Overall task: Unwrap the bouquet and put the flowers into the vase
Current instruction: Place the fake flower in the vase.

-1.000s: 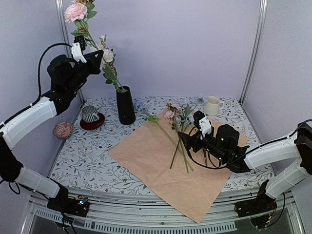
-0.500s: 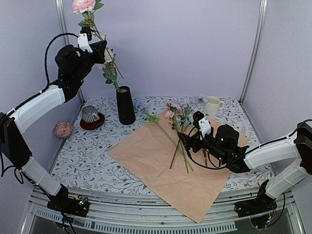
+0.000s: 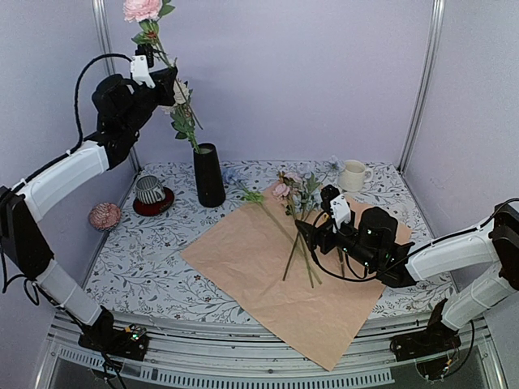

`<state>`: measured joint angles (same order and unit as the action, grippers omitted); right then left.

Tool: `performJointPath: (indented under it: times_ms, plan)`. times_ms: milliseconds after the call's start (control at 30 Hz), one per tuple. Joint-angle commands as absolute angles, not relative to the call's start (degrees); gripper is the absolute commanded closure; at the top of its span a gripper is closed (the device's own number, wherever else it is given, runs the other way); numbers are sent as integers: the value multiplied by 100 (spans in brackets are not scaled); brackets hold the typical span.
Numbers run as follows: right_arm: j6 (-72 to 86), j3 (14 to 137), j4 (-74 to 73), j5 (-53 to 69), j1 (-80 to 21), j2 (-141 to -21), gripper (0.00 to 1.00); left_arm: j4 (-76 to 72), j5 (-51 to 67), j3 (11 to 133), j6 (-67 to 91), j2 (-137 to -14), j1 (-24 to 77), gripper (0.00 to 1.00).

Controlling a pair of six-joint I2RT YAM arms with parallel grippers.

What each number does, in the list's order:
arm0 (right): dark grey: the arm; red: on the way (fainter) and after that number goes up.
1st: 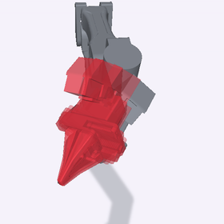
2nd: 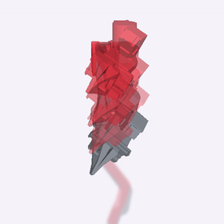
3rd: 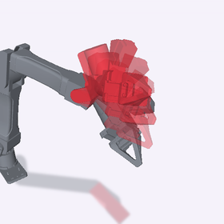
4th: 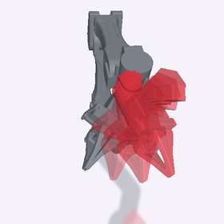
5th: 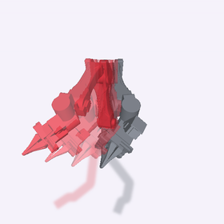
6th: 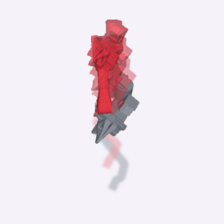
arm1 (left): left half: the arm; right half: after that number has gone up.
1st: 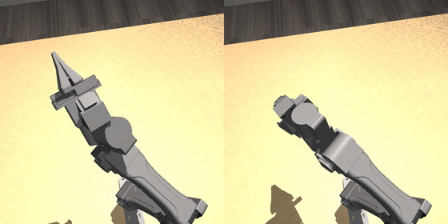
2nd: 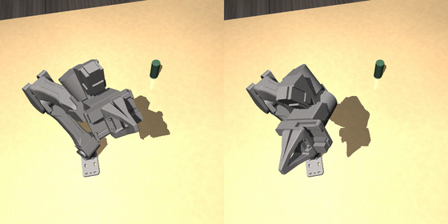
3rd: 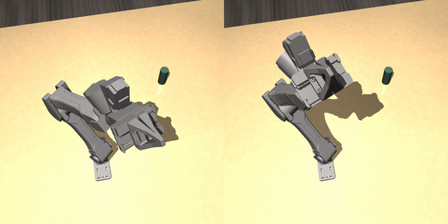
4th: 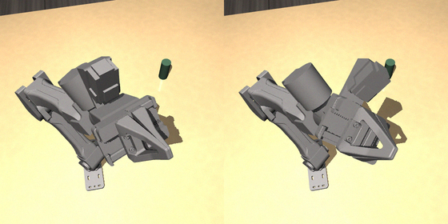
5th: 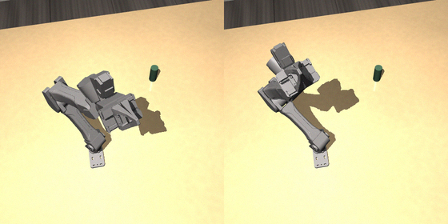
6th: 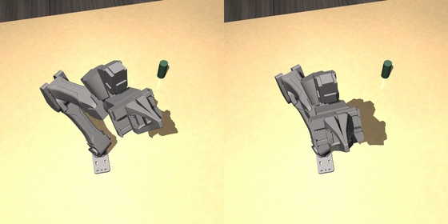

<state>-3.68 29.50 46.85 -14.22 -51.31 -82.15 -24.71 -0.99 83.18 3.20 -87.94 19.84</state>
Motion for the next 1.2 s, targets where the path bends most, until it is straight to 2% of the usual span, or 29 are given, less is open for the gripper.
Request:
performJointPath:
  times_ms: [0,267,800,867,1167]
  plan:
    - [-345,3043,4802,-1354,-5111,-8280,11,-2408,-193,8028,196,-8930,1917,100]
    - [-352,3036,4807,-1338,-5107,-8268,11,-2158,-213,7863,159,-9294,1917,100]
    - [-344,3084,4753,-1302,-5110,-8334,11,-747,-512,8588,459,-10058,1925,100]
    - [-343,3084,4753,-1285,-5114,-8341,11,-575,-520,8672,465,-10110,1929,95]
    - [-343,3117,4696,-1264,-5111,-8351,11,-22,-499,8965,692,-10107,1941,52]
